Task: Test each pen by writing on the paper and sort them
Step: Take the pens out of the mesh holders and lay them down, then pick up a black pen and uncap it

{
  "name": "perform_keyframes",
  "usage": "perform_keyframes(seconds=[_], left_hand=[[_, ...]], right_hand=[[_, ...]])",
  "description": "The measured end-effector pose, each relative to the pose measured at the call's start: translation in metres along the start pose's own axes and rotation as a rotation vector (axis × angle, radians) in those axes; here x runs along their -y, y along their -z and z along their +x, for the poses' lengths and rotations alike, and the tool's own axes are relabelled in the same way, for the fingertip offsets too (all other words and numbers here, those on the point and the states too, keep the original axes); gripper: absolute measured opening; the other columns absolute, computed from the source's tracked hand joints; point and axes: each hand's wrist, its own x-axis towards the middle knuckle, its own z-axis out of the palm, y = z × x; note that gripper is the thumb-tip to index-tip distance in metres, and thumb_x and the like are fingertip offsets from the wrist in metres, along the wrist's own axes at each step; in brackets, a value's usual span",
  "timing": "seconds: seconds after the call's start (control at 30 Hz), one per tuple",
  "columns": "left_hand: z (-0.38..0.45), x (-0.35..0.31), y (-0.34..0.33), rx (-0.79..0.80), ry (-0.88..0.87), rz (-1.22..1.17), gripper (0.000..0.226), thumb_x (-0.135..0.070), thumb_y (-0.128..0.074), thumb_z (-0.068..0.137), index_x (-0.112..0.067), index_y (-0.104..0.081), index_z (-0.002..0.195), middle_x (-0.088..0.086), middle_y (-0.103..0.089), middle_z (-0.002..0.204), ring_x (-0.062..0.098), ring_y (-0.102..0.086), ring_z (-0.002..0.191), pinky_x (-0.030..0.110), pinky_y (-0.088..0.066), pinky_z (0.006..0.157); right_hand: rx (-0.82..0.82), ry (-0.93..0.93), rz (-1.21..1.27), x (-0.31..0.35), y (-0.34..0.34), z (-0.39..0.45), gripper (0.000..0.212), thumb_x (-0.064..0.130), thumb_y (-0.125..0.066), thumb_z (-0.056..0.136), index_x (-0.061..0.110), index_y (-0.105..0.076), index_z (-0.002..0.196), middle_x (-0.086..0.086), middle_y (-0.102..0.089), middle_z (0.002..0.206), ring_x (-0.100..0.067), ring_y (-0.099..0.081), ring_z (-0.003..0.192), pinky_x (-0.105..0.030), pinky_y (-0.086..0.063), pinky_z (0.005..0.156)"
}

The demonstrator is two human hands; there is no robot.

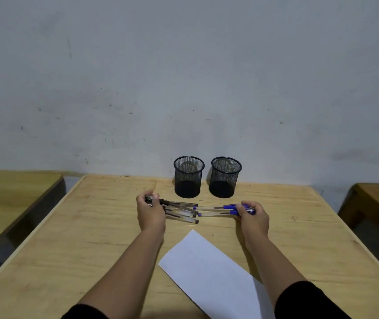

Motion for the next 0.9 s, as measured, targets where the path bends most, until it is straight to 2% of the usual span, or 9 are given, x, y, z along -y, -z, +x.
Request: perform_keyframes(seconds=[0.07, 0.2, 0.33, 0.4, 0.5, 0.57, 0.67, 0.8, 0.9], left_hand=[[0.005, 0.008, 0.007, 0.048, -0.039, 0.164, 0.023, -0.022, -0.055, 0.091, -0.016, -0.055, 0.113, 0.009, -0.058, 0.117, 0.026, -0.055, 0.099, 0.03, -0.04, 0.081], [0.008, 0.008, 0.017, 0.201, -0.221, 0.433, 0.027, -0.023, -0.06, 0.088, -0.013, -0.057, 0.112, 0.015, -0.046, 0.126, 0.027, -0.052, 0.109, 0.024, -0.035, 0.088], [0.008, 0.007, 0.028, 0.303, -0.321, 0.591, 0.028, -0.027, -0.058, 0.089, -0.013, -0.059, 0.113, 0.017, -0.032, 0.143, 0.024, -0.034, 0.133, 0.027, -0.031, 0.105], [0.009, 0.01, 0.037, 0.314, -0.369, 0.641, 0.026, -0.027, -0.059, 0.088, -0.014, -0.061, 0.111, 0.016, -0.03, 0.146, 0.023, -0.026, 0.139, 0.026, -0.029, 0.106], [0.008, 0.014, 0.053, 0.338, -0.508, 0.664, 0.02, -0.023, -0.064, 0.085, -0.014, -0.066, 0.103, 0.011, -0.044, 0.133, 0.02, -0.042, 0.126, 0.018, -0.031, 0.096], [0.008, 0.017, 0.063, 0.36, -0.561, 0.674, 0.018, -0.022, -0.067, 0.083, -0.012, -0.068, 0.098, 0.007, -0.051, 0.121, 0.016, -0.049, 0.112, 0.017, -0.033, 0.09], [0.009, 0.02, 0.074, 0.399, -0.601, 0.742, 0.022, -0.022, -0.068, 0.082, -0.016, -0.068, 0.103, 0.005, -0.058, 0.113, 0.019, -0.051, 0.108, 0.02, -0.035, 0.088], [0.009, 0.021, 0.077, 0.408, -0.611, 0.804, 0.022, -0.018, -0.063, 0.086, -0.017, -0.066, 0.107, 0.007, -0.061, 0.109, 0.022, -0.051, 0.107, 0.023, -0.036, 0.086], [0.005, 0.021, 0.076, 0.395, -0.609, 0.811, 0.019, -0.015, -0.059, 0.088, -0.016, -0.066, 0.106, 0.008, -0.059, 0.108, 0.021, -0.051, 0.103, 0.024, -0.037, 0.084]], right_hand=[[0.024, 0.099, -0.183, -0.001, 0.005, 0.001, 0.01, 0.013, -0.065, 0.086, 0.012, -0.063, 0.096, -0.007, -0.063, 0.099, -0.02, -0.056, 0.088, -0.026, -0.044, 0.074], [0.121, 0.252, -0.456, 0.001, 0.008, 0.002, 0.012, 0.015, -0.065, 0.086, 0.01, -0.066, 0.097, -0.006, -0.066, 0.097, -0.015, -0.053, 0.084, -0.016, -0.037, 0.061], [0.161, 0.342, -0.614, 0.003, 0.003, -0.003, 0.021, 0.015, -0.063, 0.087, 0.008, -0.066, 0.107, -0.007, -0.065, 0.111, -0.016, -0.055, 0.092, -0.02, -0.038, 0.077], [0.144, 0.457, -0.681, 0.005, -0.002, -0.01, 0.025, 0.015, -0.062, 0.088, 0.008, -0.065, 0.112, -0.008, -0.062, 0.116, -0.019, -0.057, 0.101, -0.019, -0.038, 0.081], [0.271, 0.613, -0.715, 0.007, -0.016, -0.023, 0.021, 0.017, -0.065, 0.086, 0.011, -0.068, 0.105, -0.005, -0.063, 0.108, -0.017, -0.057, 0.097, -0.019, -0.039, 0.081], [0.418, 0.641, -0.745, 0.008, -0.027, -0.035, 0.017, 0.019, -0.066, 0.083, 0.012, -0.071, 0.097, -0.003, -0.064, 0.099, -0.015, -0.057, 0.09, -0.018, -0.04, 0.076], [0.583, 0.65, -0.804, 0.008, -0.04, -0.051, 0.014, 0.02, -0.068, 0.081, 0.012, -0.073, 0.091, 0.0, -0.063, 0.09, -0.013, -0.053, 0.084, -0.014, -0.037, 0.065], [0.597, 0.625, -0.911, 0.001, -0.051, -0.06, 0.018, 0.022, -0.064, 0.086, 0.012, -0.073, 0.098, -0.003, -0.062, 0.098, -0.013, -0.05, 0.088, -0.022, -0.04, 0.072], [0.582, 0.617, -0.91, 0.004, -0.053, -0.062, 0.013, 0.021, -0.065, 0.086, 0.012, -0.073, 0.091, -0.001, -0.058, 0.092, -0.012, -0.049, 0.084, -0.019, -0.038, 0.064]])
